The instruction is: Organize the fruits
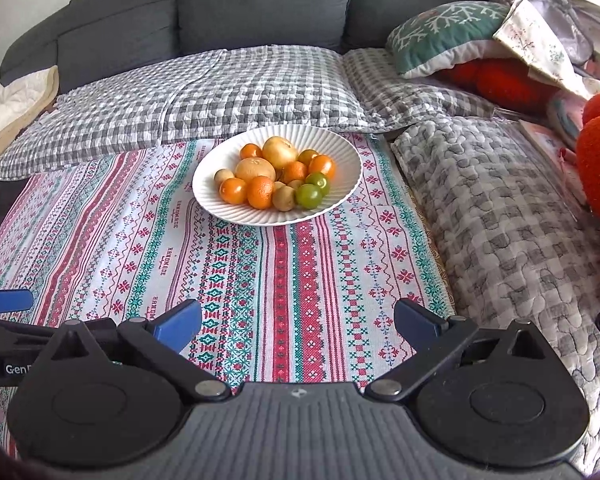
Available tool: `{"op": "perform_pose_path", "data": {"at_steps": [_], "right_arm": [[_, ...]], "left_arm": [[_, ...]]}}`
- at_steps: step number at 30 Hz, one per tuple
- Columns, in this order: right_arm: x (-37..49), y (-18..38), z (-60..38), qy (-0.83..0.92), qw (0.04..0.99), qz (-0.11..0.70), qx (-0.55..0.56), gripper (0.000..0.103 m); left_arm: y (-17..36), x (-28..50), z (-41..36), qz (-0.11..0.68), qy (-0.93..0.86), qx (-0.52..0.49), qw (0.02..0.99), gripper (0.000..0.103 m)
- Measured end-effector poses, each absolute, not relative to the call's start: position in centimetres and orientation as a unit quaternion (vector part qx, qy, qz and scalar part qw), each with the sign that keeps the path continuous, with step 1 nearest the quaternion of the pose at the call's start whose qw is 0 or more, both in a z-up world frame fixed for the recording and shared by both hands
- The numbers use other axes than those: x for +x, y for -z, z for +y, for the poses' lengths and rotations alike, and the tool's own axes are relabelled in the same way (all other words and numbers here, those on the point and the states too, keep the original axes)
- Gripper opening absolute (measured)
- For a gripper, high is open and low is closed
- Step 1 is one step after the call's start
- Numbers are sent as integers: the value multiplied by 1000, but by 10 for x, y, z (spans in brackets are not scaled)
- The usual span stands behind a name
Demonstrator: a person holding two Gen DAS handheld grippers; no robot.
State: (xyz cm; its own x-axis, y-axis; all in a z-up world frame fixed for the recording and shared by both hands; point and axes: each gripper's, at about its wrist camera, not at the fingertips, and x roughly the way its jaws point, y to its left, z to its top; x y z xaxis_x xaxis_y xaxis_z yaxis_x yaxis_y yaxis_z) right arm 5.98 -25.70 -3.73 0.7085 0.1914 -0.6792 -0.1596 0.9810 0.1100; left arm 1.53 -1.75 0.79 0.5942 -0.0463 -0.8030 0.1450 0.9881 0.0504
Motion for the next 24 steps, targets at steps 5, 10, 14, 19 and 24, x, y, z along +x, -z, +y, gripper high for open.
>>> {"op": "perform_pose_path", "data": {"at_steps": [5,10,14,19,24], "right_arm": [[59,38,-254,-103,923,371,19,102],[59,39,-253,-102,922,373,14,102],[60,40,-251,-102,922,374,12,102],[60,42,-249,-106,920,377,8,102],[61,43,-249,-108,918,381,9,102]], "left_arm": [[-7,15,-18,449,54,56,890,97],[-8,15,-17,448,54,53,891,97],[-8,15,-18,448,56,53,891,97],[-8,15,-18,448,56,52,891,97],[-7,15,-18,448,56,52,891,97]]}}
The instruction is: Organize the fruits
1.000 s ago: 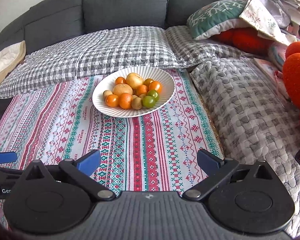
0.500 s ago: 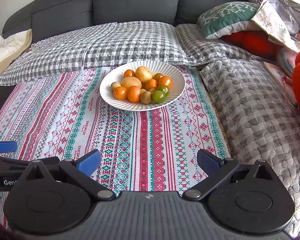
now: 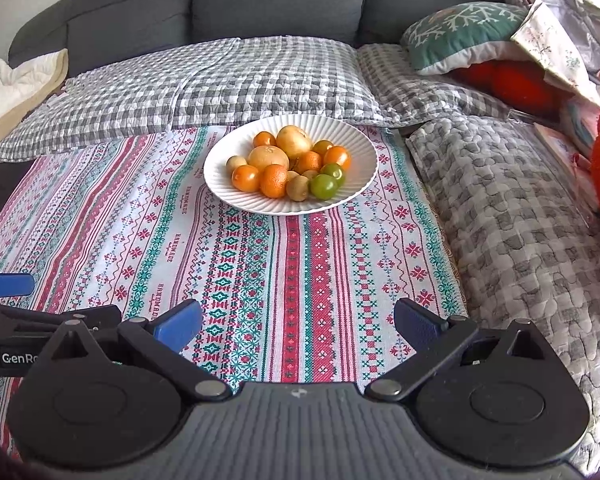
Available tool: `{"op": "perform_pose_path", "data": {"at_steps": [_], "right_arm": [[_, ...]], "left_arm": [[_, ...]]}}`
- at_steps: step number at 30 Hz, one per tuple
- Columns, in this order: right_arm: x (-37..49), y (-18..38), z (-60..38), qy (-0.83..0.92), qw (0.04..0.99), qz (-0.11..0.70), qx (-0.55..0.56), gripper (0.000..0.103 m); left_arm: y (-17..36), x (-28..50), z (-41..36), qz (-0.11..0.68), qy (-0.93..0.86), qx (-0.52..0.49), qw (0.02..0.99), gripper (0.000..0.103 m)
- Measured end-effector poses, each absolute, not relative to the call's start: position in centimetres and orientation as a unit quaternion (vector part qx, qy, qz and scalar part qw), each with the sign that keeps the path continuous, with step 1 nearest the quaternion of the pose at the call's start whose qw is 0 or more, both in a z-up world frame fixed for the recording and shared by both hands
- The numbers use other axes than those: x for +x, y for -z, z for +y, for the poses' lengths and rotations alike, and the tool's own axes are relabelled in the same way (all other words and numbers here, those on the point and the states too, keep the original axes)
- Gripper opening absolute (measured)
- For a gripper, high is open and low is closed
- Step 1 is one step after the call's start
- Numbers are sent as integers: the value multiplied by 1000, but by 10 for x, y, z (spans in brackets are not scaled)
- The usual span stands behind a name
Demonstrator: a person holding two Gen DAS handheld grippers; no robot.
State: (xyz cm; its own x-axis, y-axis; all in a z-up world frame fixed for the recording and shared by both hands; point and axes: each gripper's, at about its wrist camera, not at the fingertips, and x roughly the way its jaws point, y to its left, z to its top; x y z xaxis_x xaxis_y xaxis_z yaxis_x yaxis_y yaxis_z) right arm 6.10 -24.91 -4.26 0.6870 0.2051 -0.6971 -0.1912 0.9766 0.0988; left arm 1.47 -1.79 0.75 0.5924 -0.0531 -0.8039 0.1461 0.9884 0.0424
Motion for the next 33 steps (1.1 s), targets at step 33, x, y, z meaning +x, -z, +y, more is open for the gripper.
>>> {"op": "perform_pose_path", "data": {"at_steps": [33], "right_arm": [[62,45,-246,-103,917,386,7,102]], "left_arm": [[-4,17,-16,455,57,53,887,97]]}}
